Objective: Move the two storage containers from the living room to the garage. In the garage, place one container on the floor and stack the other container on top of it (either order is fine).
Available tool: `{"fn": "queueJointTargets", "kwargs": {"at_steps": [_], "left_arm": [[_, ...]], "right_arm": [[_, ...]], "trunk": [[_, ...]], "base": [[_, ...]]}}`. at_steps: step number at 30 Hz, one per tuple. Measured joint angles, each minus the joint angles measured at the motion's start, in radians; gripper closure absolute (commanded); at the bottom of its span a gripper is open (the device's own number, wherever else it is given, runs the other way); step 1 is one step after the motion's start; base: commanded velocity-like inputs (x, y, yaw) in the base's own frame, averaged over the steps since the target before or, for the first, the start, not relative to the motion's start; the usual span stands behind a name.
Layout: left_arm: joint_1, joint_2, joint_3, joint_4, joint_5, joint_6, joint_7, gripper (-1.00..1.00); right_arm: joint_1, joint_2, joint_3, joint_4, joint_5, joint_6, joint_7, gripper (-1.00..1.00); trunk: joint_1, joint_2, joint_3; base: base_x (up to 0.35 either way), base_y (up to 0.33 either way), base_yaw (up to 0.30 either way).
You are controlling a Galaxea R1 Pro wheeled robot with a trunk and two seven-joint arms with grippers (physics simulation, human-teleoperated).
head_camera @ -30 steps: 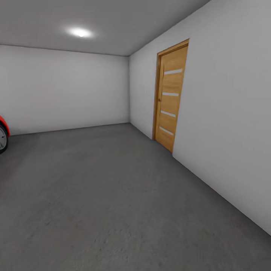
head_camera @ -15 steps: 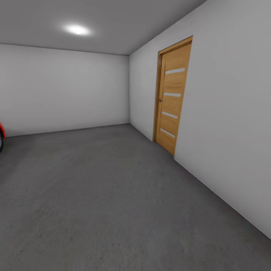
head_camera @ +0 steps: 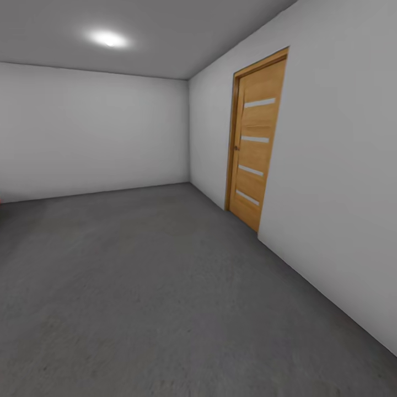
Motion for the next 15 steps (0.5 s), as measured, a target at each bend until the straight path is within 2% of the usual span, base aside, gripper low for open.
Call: {"fn": "queueJointTargets", "kwargs": {"at_steps": [15], "left_arm": [[0.0,-0.001,0.0,0.0,-0.002,-0.003,0.0,-1.0]], "right_arm": [[0.0,0.0,0.0,0.0,0.0,0.0,0.0,-1.0]], "trunk": [[0.0,0.0,0.0]], "base": [[0.322,0.0,0.0]]}}
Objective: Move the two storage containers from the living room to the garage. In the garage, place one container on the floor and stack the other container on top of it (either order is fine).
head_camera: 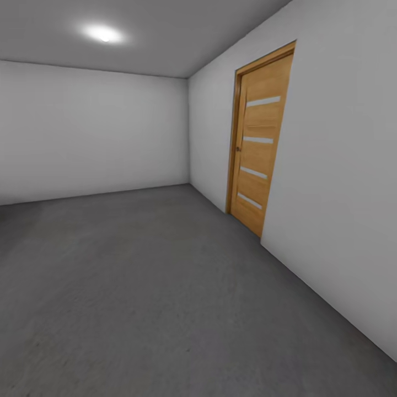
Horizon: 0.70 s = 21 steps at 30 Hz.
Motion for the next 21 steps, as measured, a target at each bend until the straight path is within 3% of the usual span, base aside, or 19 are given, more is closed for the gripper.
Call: {"fn": "queueJointTargets", "kwargs": {"at_steps": [21], "left_arm": [[0.0,0.0,-0.001,0.001,0.001,0.0,0.0,-1.0]], "right_arm": [[0.0,0.0,0.001,0.0,0.001,0.001,0.0,-1.0]], "trunk": [[0.0,0.0,0.0]], "base": [[0.322,0.0,0.0]]}}
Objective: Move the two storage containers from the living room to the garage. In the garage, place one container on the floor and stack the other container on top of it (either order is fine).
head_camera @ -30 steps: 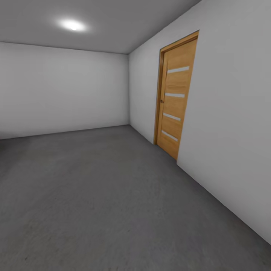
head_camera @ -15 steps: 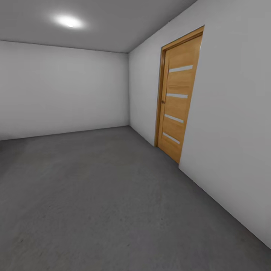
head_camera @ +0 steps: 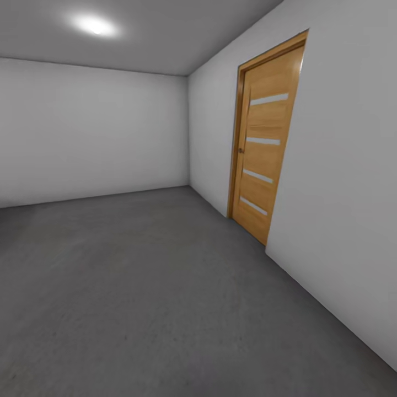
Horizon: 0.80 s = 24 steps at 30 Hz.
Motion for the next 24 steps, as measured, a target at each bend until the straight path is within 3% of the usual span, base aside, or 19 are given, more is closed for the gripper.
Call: {"fn": "queueJointTargets", "kwargs": {"at_steps": [12,24], "left_arm": [[0.0,0.0,0.001,0.001,0.0,0.001,0.0,-1.0],[0.0,0.001,-0.003,-0.027,-0.002,0.002,0.005,-1.0]], "right_arm": [[0.0,0.022,-0.004,0.0,0.0,0.0,0.0,-1.0],[0.0,0.014,-0.002,0.0,-0.004,0.0,0.0,-1.0]], "trunk": [[0.0,0.0,0.0],[0.0,0.0,0.0]], "base": [[0.322,0.0,0.0],[0.322,0.0,0.0]]}}
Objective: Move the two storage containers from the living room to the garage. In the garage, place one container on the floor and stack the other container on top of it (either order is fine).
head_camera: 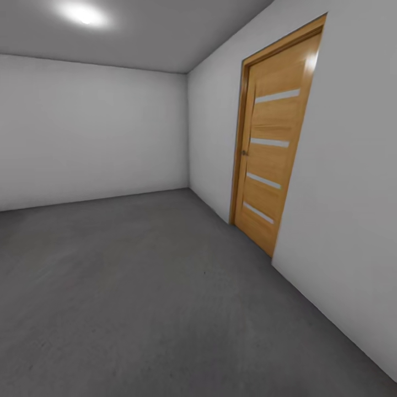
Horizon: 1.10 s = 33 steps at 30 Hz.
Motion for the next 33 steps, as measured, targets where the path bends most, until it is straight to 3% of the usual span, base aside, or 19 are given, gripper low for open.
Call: {"fn": "queueJointTargets", "kwargs": {"at_steps": [4,8,12,33], "left_arm": [[0.0,-0.001,0.001,-0.035,0.009,0.007,0.002,-1.0],[0.0,-0.001,0.001,-0.044,0.06,0.01,0.003,-1.0],[0.0,-0.001,0.0,-0.04,0.082,0.01,0.003,-1.0],[0.0,-0.001,0.0,-0.035,0.087,0.01,0.003,-1.0]], "right_arm": [[0.0,0.002,0.002,0.0,0.003,0.0,0.0,-1.0],[0.0,-0.007,0.001,0.002,0.0,0.0,0.0,-1.0],[0.0,-0.011,-0.001,0.004,-0.002,0.0,0.0,-1.0],[0.0,-0.011,0.004,0.004,0.02,0.0,-0.001,-1.0]], "trunk": [[0.0,0.0,0.0],[0.0,0.0,0.0],[0.0,0.0,0.0],[0.0,0.0,0.0]], "base": [[0.322,0.0,0.0],[0.322,0.0,0.0],[0.322,0.0,0.0],[0.322,0.0,0.0]]}}
